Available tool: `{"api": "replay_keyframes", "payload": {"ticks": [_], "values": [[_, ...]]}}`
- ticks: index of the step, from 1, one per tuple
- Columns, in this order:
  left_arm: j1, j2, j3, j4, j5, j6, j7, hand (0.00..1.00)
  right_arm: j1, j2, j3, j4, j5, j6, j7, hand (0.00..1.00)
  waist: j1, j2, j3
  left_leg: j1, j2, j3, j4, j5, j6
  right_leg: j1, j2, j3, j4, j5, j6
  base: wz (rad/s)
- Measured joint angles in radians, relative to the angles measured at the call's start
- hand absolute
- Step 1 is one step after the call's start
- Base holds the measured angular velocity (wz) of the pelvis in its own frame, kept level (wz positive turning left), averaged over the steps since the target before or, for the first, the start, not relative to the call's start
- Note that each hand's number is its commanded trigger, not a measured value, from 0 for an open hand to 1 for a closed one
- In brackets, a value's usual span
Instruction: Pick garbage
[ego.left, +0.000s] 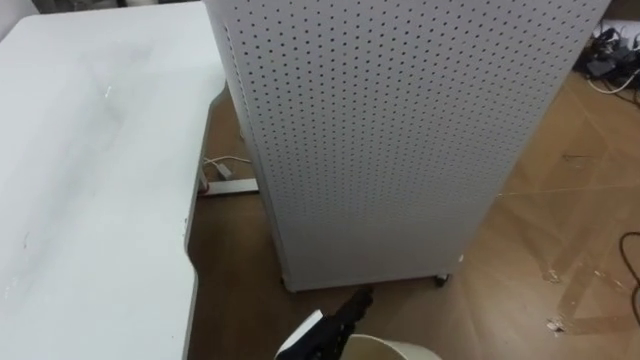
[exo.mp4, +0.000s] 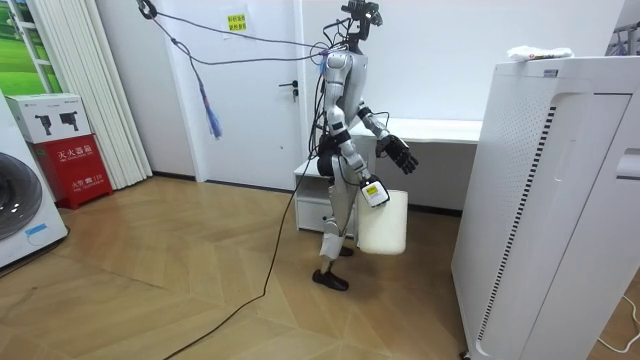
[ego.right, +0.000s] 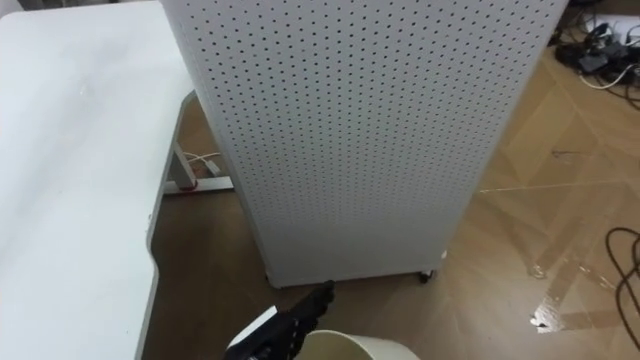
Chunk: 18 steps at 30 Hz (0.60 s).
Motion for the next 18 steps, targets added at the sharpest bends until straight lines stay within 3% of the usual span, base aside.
{"api": "replay_keyframes", "payload": {"ticks": [8,18], "values": [[-0.001,0.002,-0.015,0.0,0.0,0.0,0.002,0.0,0.0,0.001,0.0,0.0,0.001,0.0,0.01,1.0,0.0,-0.018,-0.0013,0.002,-0.001,0.01,0.011,0.0,0.0,0.001,-0.001,0.002,0.005,-0.001,0.0,-0.03],[-0.003,0.002,0.022,-0.058,0.119,-0.02,0.108,0.0,0.006,-0.001,-0.003,-0.001,0.004,-0.005,0.01,1.0,0.004,-0.002,-0.0114,0.002,0.002,0.009,0.027,0.0,0.0,0.014,-0.001,-0.009,0.006,0.0,-0.001,0.04]]}}
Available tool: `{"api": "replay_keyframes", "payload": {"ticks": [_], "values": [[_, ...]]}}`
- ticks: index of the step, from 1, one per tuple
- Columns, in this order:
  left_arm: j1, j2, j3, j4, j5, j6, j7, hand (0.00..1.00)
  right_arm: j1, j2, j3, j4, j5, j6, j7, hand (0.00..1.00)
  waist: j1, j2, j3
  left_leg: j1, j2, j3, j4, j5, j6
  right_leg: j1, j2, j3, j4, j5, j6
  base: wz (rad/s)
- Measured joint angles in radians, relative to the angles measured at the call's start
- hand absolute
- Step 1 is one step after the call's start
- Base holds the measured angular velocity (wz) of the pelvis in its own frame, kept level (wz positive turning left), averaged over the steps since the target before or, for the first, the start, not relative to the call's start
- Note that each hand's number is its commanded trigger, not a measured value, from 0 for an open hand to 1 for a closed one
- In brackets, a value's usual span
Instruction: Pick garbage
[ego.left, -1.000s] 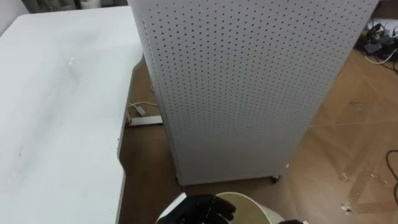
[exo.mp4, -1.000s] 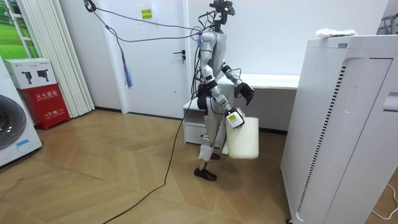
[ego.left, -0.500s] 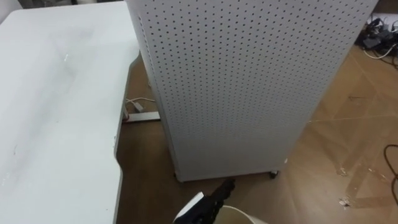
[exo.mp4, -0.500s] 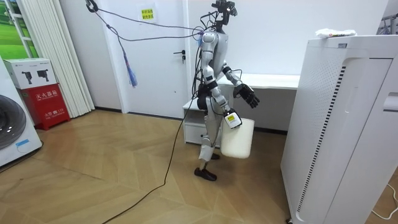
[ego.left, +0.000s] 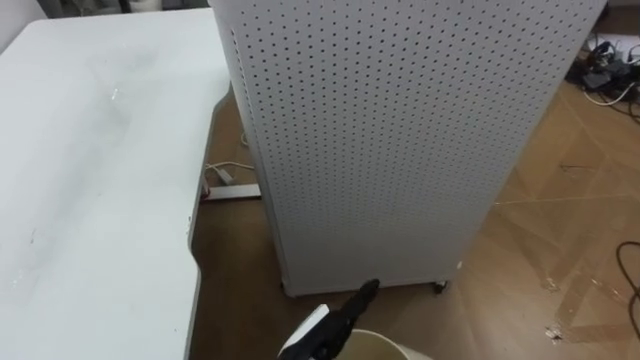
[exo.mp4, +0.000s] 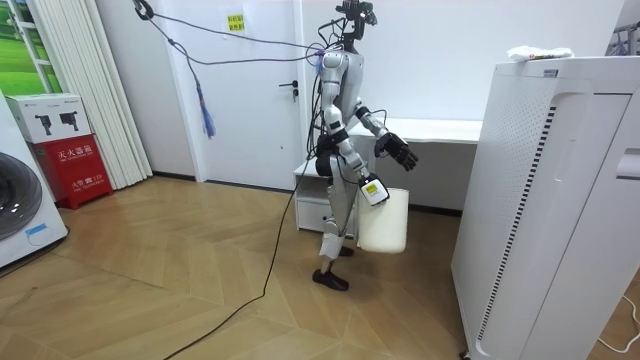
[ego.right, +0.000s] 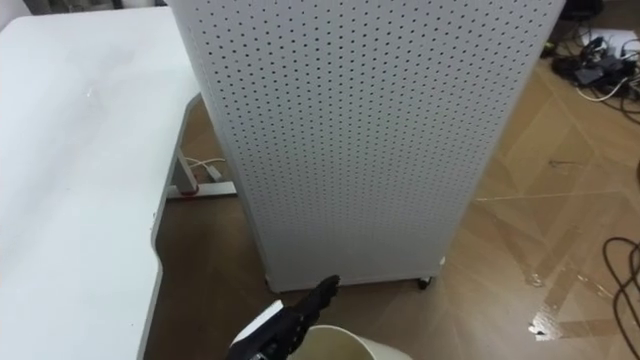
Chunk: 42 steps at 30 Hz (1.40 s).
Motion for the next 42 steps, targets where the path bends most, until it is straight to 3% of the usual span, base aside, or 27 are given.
{"api": "replay_keyframes", "payload": {"ticks": [5,7,9,14,20,22,27,31,38,39,42], "values": [[0.001,0.014,0.062,-0.136,0.153,-0.027,0.103,0.0,0.044,-0.012,-0.005,-0.032,-0.005,-0.026,-0.012,1.0,-0.002,0.0,-0.001,0.052,0.001,0.008,-0.028,0.0,0.0,0.041,0.001,0.007,-0.016,-0.003,0.001,-0.03],[0.001,0.021,0.094,-0.193,0.193,-0.081,0.173,0.0,0.07,-0.012,-0.028,-0.039,-0.003,-0.035,-0.02,1.0,-0.006,0.003,-0.0028,0.081,-0.001,0.01,-0.04,0.0,0.0,0.068,0.002,0.005,-0.019,-0.003,0.001,-0.02],[0.002,0.028,0.109,-0.225,0.193,-0.106,0.217,0.0,0.089,-0.013,-0.044,-0.051,-0.004,-0.04,-0.034,1.0,-0.011,0.006,-0.006,0.097,-0.001,0.012,-0.051,0.0,0.0,0.079,0.001,0.006,-0.022,-0.003,0.002,-0.04],[0.001,0.043,0.129,-0.263,0.235,-0.118,0.321,0.0,0.132,-0.023,-0.052,-0.086,-0.004,-0.042,-0.06,1.0,-0.035,0.003,-0.0085,0.139,-0.004,0.017,-0.07,0.0,0.0,0.11,0.001,0.014,-0.036,-0.006,0.005,-0.06],[-0.001,0.046,0.164,-0.337,0.383,-0.13,0.379,0.0,0.145,-0.024,-0.054,-0.068,0.001,-0.042,-0.049,1.0,-0.025,-0.015,-0.0083,0.187,-0.002,0.095,-0.073,-0.007,0.001,0.106,0.002,0.03,-0.029,-0.006,0.006,-0.38],[-0.001,0.049,0.187,-0.363,0.405,-0.132,0.42,0.0,0.162,-0.023,-0.051,-0.074,0.004,-0.04,-0.044,1.0,-0.019,-0.014,-0.0093,0.211,0.01,0.127,-0.079,-0.029,-0.003,0.104,0.003,0.0,-0.014,-0.004,0.004,-0.54],[-0.023,0.048,0.243,-0.388,0.47,-0.157,0.496,0.0,0.171,-0.025,-0.052,-0.072,-0.005,-0.038,-0.035,1.0,-0.005,-0.02,-0.0143,0.228,0.033,0.181,-0.081,-0.041,-0.011,0.101,0.015,-0.003,-0.016,0.011,-0.003,-0.37],[-0.057,0.053,0.252,-0.392,0.487,-0.159,0.557,0.0,0.174,-0.034,-0.051,-0.073,-0.002,-0.038,-0.024,1.0,0.003,-0.018,-0.0156,0.249,0.048,0.183,-0.078,-0.048,-0.021,0.13,0.03,-0.007,-0.032,0.016,-0.007,-0.08],[-0.06,0.064,0.291,-0.445,0.537,-0.172,0.649,0.0,0.176,-0.038,-0.05,-0.07,-0.002,-0.038,-0.012,1.0,0.015,-0.017,-0.0137,0.261,0.067,0.197,-0.066,-0.056,-0.034,0.129,0.043,-0.023,-0.025,0.008,-0.02,-0.06],[-0.06,0.065,0.301,-0.445,0.537,-0.172,0.656,0.0,0.182,-0.038,-0.045,-0.07,-0.003,-0.038,-0.011,1.0,0.032,-0.02,-0.012,0.27,0.072,0.205,-0.052,-0.059,-0.039,0.13,0.047,-0.028,-0.015,0.005,-0.026,-0.45],[-0.059,0.073,0.352,-0.445,0.539,-0.172,0.672,0.0,0.187,-0.038,-0.044,-0.07,-0.006,-0.037,-0.001,1.0,0.034,-0.026,-0.0064,0.262,0.102,0.208,0.055,-0.083,-0.061,0.141,0.043,-0.074,0.007,-0.02,-0.047,-0.37]]}}
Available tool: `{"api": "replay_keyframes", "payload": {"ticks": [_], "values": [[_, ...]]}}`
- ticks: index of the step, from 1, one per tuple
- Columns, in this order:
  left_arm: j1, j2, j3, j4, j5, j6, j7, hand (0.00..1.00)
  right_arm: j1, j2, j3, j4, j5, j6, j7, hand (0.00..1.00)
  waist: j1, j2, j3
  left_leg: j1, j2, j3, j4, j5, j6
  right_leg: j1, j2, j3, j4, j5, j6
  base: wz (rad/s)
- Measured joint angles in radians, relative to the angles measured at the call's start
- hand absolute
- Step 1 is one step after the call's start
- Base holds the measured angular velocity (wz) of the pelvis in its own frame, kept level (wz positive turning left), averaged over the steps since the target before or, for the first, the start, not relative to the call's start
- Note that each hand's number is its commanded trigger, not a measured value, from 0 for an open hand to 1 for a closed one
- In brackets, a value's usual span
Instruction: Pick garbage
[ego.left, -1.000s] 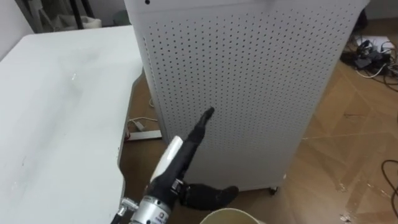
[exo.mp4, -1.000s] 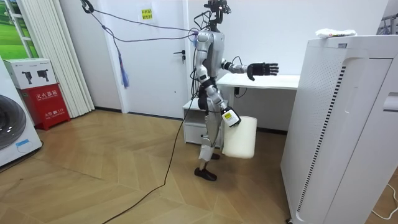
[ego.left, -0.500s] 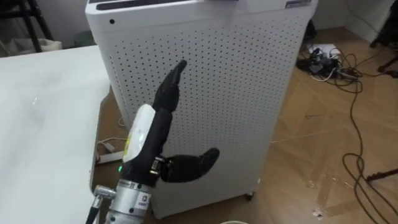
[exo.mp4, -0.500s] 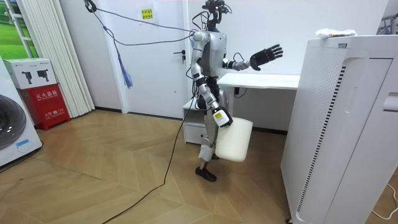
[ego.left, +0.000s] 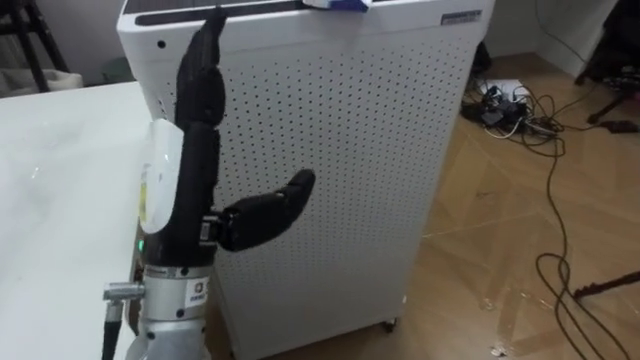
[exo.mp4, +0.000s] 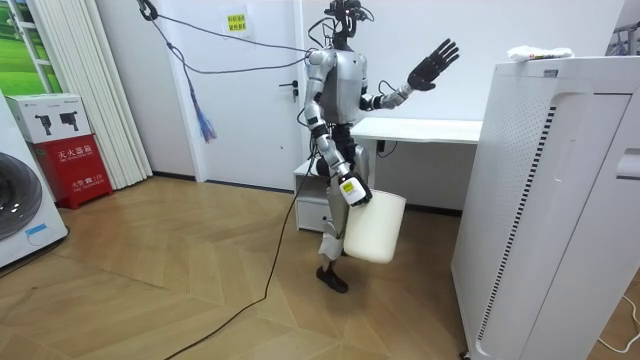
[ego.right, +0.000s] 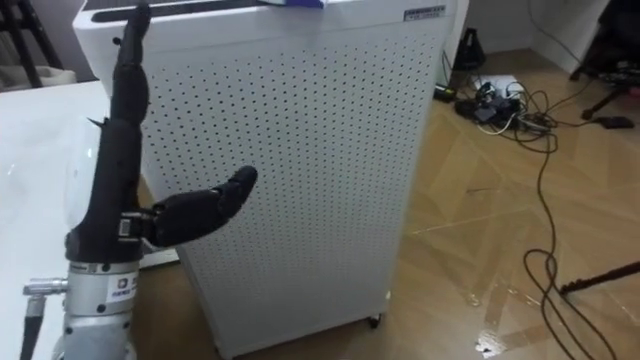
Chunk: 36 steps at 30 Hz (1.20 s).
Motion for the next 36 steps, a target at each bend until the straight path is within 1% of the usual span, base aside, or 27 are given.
{"api": "replay_keyframes", "payload": {"ticks": [2,3,4,5,6,7,8,9,10,11,12,13,14,15,16,18,20,22,24,26,27,29,30,31,34,35,36], "values": [[0.0,0.005,0.027,0.0,0.005,0.0,0.005,0.0,0.005,-0.001,-0.001,0.0,0.001,0.0,0.0,1.0,0.002,-0.004,0.0007,-0.025,0.018,-0.004,0.097,-0.005,-0.002,0.001,0.003,0.004,0.025,-0.03,-0.015,-0.29],[0.0,0.005,0.037,0.0,0.005,0.0,0.019,0.0,0.005,-0.004,0.0,0.0,0.001,0.0,0.0,1.0,0.0,-0.002,0.0004,-0.053,0.034,-0.013,0.178,-0.005,-0.002,0.003,0.012,0.012,0.037,-0.04,-0.023,-0.25],[0.0,0.005,0.041,0.0,0.005,-0.001,0.037,0.0,0.005,-0.01,0.004,0.0,0.001,0.0,0.002,1.0,0.0,0.006,-0.0006,-0.087,0.052,-0.038,0.265,0.001,-0.005,0.005,0.022,0.028,0.051,-0.047,-0.032,-0.27],[0.0,0.004,0.041,0.0,0.005,-0.001,0.044,0.0,0.005,-0.013,0.003,0.0,0.001,0.0,0.003,1.0,0.004,0.01,0.0004,-0.107,0.061,-0.061,0.317,0.01,-0.009,0.012,0.028,0.039,0.056,-0.049,-0.034,-0.29],[0.002,0.003,0.041,0.0,0.007,-0.002,0.05,0.0,0.007,-0.014,0.003,0.003,0.002,0.0,0.001,1.0,0.011,0.0,0.0105,-0.155,0.058,-0.12,0.4,0.026,0.0,0.028,0.034,0.066,0.065,-0.057,-0.038,-0.25],[0.001,0.001,0.042,-0.001,0.018,-0.006,0.06,0.0,0.008,-0.014,-0.003,0.014,0.004,0.0,-0.001,1.0,0.016,-0.001,0.0078,-0.193,0.031,-0.161,0.384,0.004,0.023,0.036,0.031,0.087,0.062,-0.062,-0.041,-0.23],[-0.001,0.001,0.042,-0.001,0.023,-0.013,0.067,0.0,0.007,-0.014,-0.009,0.019,0.006,0.0,-0.002,1.0,0.02,-0.001,0.0078,-0.215,0.019,-0.168,0.364,0.0,0.026,0.036,0.029,0.095,0.062,-0.064,-0.041,-0.34],[-0.002,0.001,0.043,-0.002,0.029,-0.028,0.08,0.0,0.008,-0.021,-0.016,0.024,0.009,0.0,-0.007,1.0,0.035,0.002,0.0062,-0.264,-0.003,-0.177,0.294,0.004,0.02,0.035,0.027,0.116,0.06,-0.066,-0.039,-0.47],[-0.002,0.0,0.048,-0.003,0.05,-0.03,0.091,0.0,0.013,-0.026,-0.016,0.024,0.009,0.0,-0.014,1.0,0.053,0.005,0.0041,-0.303,-0.027,-0.194,0.188,0.025,0.002,0.038,0.027,0.133,0.058,-0.07,-0.036,-0.52],[-0.002,0.0,0.05,-0.003,0.065,-0.03,0.096,0.0,0.017,-0.027,-0.016,0.024,0.009,0.0,-0.015,1.0,0.058,0.006,0.0033,-0.317,-0.041,-0.213,0.126,0.044,-0.005,0.041,0.026,0.135,0.058,-0.073,-0.035,-0.49],[-0.001,0.001,0.055,-0.003,0.087,-0.032,0.107,0.0,0.025,-0.027,-0.015,0.024,0.009,0.001,-0.014,1.0,0.071,0.009,0.0012,-0.338,-0.056,-0.249,0.027,0.118,0.008,0.049,0.025,0.138,0.063,-0.087,-0.033,-0.44],[0.0,0.001,0.057,-0.003,0.109,-0.034,0.113,0.0,0.036,-0.028,-0.015,0.026,0.009,0.002,-0.011,1.0,0.079,0.01,-0.0053,-0.343,-0.071,-0.281,-0.018,0.188,0.015,0.062,0.025,0.141,0.066,-0.103,-0.021,-0.4],[0.0,0.002,0.061,-0.003,0.124,-0.036,0.118,0.0,0.039,-0.028,-0.015,0.027,0.009,0.002,-0.01,1.0,0.08,0.01,-0.0113,-0.335,-0.074,-0.282,-0.021,0.209,0.025,0.067,0.024,0.136,0.066,-0.111,-0.012,-0.3],[0.001,0.006,0.073,-0.004,0.146,-0.039,0.129,0.0,0.04,-0.028,-0.015,0.028,0.008,0.002,-0.008,1.0,0.08,0.004,-0.0189,-0.315,-0.091,-0.279,-0.03,0.224,0.037,0.078,0.011,0.129,0.062,-0.12,0.001,-0.3],[0.001,0.009,0.085,-0.012,0.155,-0.041,0.134,0.0,0.039,-0.028,-0.018,0.027,0.007,0.002,-0.005,1.0,0.088,-0.002,-0.0198,-0.305,-0.103,-0.278,-0.029,0.236,0.054,0.085,-0.003,0.121,0.055,-0.126,0.01,-0.28],[0.001,0.016,0.092,-0.042,0.169,-0.04,0.135,0.0,0.04,-0.026,-0.018,0.026,0.0,0.001,0.0,1.0,0.091,-0.017,-0.0211,-0.306,-0.116,-0.275,-0.022,0.228,0.068,0.096,-0.023,0.101,0.029,-0.126,0.019,-0.09],[0.001,0.019,0.091,-0.068,0.184,-0.04,0.135,0.0,0.037,-0.026,-0.017,0.026,-0.003,0.002,-0.001,1.0,0.097,-0.023,-0.0177,-0.314,-0.125,-0.273,-0.003,0.203,0.074,0.098,-0.034,0.094,0.021,-0.13,0.029,-0.03],[0.0,0.019,0.091,-0.079,0.192,-0.034,0.133,0.0,0.036,-0.026,-0.016,0.025,-0.005,0.003,-0.001,1.0,0.105,-0.015,-0.0148,-0.313,-0.13,-0.275,0.038,0.156,0.077,0.122,-0.045,0.084,0.009,-0.14,0.04,-0.11],[0.0,0.019,0.091,-0.102,0.207,-0.032,0.134,0.0,0.034,-0.026,-0.015,0.025,-0.003,0.016,0.0,1.0,0.105,-0.013,-0.014,-0.312,-0.143,-0.276,0.063,0.128,0.082,0.131,-0.063,0.078,0.024,-0.159,0.05,0.0],[-0.005,0.019,0.086,-0.111,0.231,-0.033,0.135,0.0,0.033,-0.025,-0.014,0.024,-0.001,0.023,0.001,1.0,0.094,-0.005,-0.0101,-0.307,-0.155,-0.277,0.092,0.098,0.091,0.136,-0.082,0.058,0.067,-0.174,0.066,0.1],[-0.006,0.018,0.083,-0.111,0.24,-0.035,0.134,0.0,0.033,-0.025,-0.014,0.022,-0.001,0.024,0.001,1.0,0.091,-0.006,-0.0062,-0.298,-0.161,-0.275,0.104,0.079,0.098,0.129,-0.097,0.046,0.118,-0.179,0.074,0.06],[-0.025,0.019,0.084,-0.111,0.246,-0.035,0.135,0.0,0.033,-0.026,-0.016,0.006,-0.011,0.027,-0.003,1.0,0.09,0.005,-0.0082,-0.29,-0.173,-0.274,0.118,0.05,0.109,0.088,-0.125,0.017,0.237,-0.18,0.076,0.02],[-0.058,0.021,0.084,-0.109,0.257,-0.038,0.135,0.0,0.032,-0.025,-0.014,-0.015,-0.013,0.034,-0.004,1.0,0.086,0.007,-0.0038,-0.282,-0.185,-0.265,0.132,0.035,0.123,0.066,-0.149,0.008,0.32,-0.179,0.077,0.16],[-0.079,0.022,0.084,-0.105,0.26,-0.042,0.137,0.0,0.03,-0.026,-0.012,-0.027,-0.013,0.034,-0.003,1.0,0.078,0.002,0.0069,-0.267,-0.199,-0.263,0.139,0.023,0.135,0.06,-0.17,0.001,0.364,-0.174,0.084,0.17],[-0.082,0.024,0.085,-0.105,0.276,-0.05,0.156,0.0,0.031,-0.028,-0.012,-0.039,-0.013,0.034,0.0,1.0,0.082,0.02,0.0071,-0.239,-0.208,-0.252,0.134,0.0,0.154,0.068,-0.183,0.003,0.38,-0.146,0.099,-0.08],[-0.083,0.025,0.084,-0.106,0.282,-0.049,0.156,0.0,0.03,-0.026,-0.012,-0.04,-0.015,0.034,0.0,1.0,0.081,0.031,0.0041,-0.235,-0.207,-0.257,0.13,-0.001,0.157,0.064,-0.182,0.005,0.386,-0.137,0.102,-0.09],[-0.083,0.027,0.08,-0.106,0.284,-0.048,0.156,0.0,0.026,-0.022,-0.011,-0.042,-0.029,0.034,0.0,1.0,0.084,0.04,0.0056,-0.23,-0.204,-0.271,0.118,-0.002,0.16,0.044,-0.175,0.023,0.367,-0.156,0.106,-0.17]]}}
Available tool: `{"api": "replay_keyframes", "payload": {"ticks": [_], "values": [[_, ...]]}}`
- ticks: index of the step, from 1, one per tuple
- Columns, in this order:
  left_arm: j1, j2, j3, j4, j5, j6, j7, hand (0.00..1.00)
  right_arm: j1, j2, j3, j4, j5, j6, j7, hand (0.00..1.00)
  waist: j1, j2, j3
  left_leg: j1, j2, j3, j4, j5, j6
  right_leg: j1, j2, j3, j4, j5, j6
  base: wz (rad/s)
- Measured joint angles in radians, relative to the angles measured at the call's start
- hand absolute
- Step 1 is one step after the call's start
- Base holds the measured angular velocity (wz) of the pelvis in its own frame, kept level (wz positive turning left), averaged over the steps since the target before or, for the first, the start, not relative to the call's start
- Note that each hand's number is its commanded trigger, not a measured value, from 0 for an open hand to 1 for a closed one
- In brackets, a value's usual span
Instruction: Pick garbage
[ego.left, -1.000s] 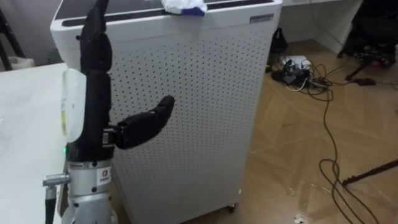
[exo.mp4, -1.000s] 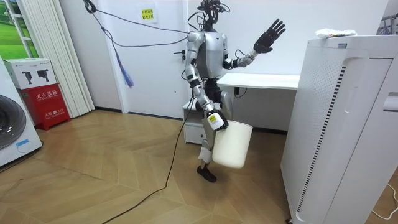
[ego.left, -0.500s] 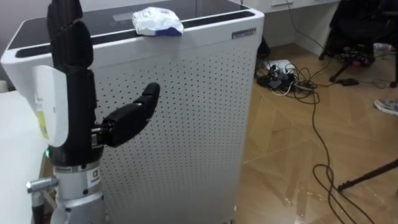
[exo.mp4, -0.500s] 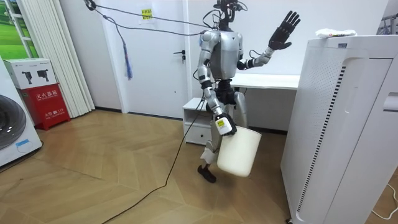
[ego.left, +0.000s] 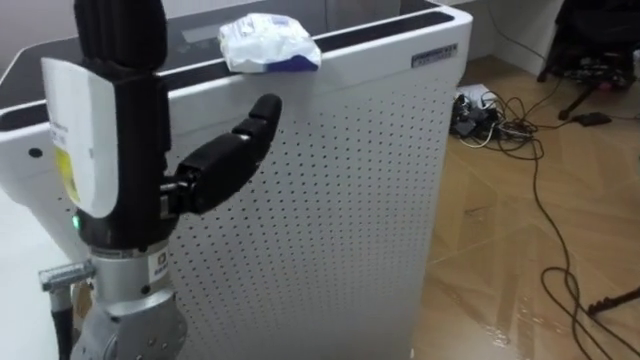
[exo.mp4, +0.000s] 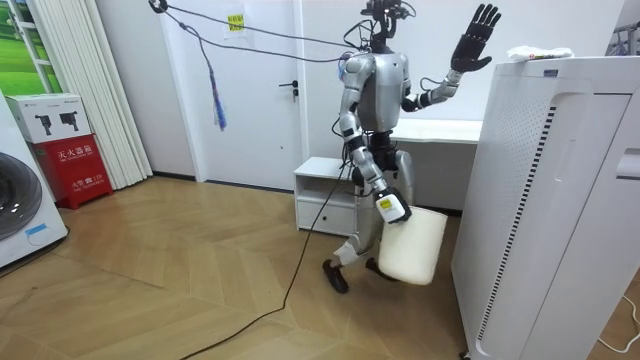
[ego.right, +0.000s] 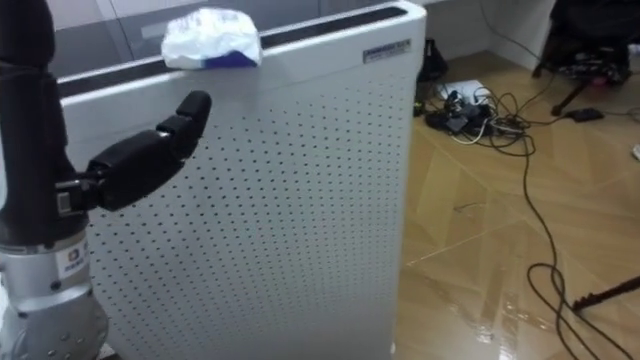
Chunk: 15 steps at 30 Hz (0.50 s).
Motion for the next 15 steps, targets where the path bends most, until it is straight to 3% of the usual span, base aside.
{"api": "replay_keyframes", "payload": {"ticks": [2,3,4,6,12,15], "values": [[0.0,0.0,0.0,0.001,0.02,0.015,-0.001,0.0,-0.009,0.001,0.002,-0.01,-0.024,0.0,0.001,1.0,0.0,0.005,0.004,-0.001,0.003,-0.026,-0.009,0.0,0.0,-0.049,0.02,0.008,-0.096,-0.014,-0.008,-0.14],[0.0,0.006,0.0,0.001,0.03,0.018,-0.001,0.0,-0.009,0.001,0.002,-0.016,-0.032,0.0,0.0,1.0,-0.008,0.001,0.0047,-0.001,-0.001,-0.037,-0.009,-0.001,-0.001,-0.07,0.026,0.006,-0.19,0.023,-0.011,0.21],[0.0,0.013,-0.004,0.006,0.036,0.015,-0.002,0.0,-0.005,-0.002,0.002,-0.018,-0.046,0.001,0.0,1.0,-0.022,0.002,0.0043,0.004,-0.003,-0.046,-0.013,-0.004,-0.005,-0.075,0.035,-0.003,-0.22,0.055,0.008,0.26],[0.0,0.021,-0.003,0.007,0.037,0.012,-0.004,0.0,-0.005,-0.003,0.002,-0.019,-0.054,0.004,0.0,1.0,-0.022,0.008,-0.0038,0.013,0.002,-0.051,-0.036,-0.002,-0.01,-0.046,0.049,-0.01,-0.261,0.065,0.005,0.1],[0.008,0.03,-0.001,0.005,0.084,0.032,-0.032,0.0,-0.004,-0.003,-0.023,-0.014,-0.113,0.01,0.023,1.0,-0.008,0.004,-0.0095,0.051,0.019,-0.066,-0.068,0.001,-0.015,0.033,0.078,-0.023,-0.378,0.093,0.003,0.03],[0.009,0.05,-0.009,-0.011,0.085,0.031,-0.035,0.0,-0.005,-0.006,-0.021,-0.015,-0.124,0.01,0.05,1.0,-0.002,0.003,-0.011,0.063,0.021,-0.07,-0.089,0.004,-0.019,0.055,0.086,-0.023,-0.417,0.106,0.003,0.03]]}}
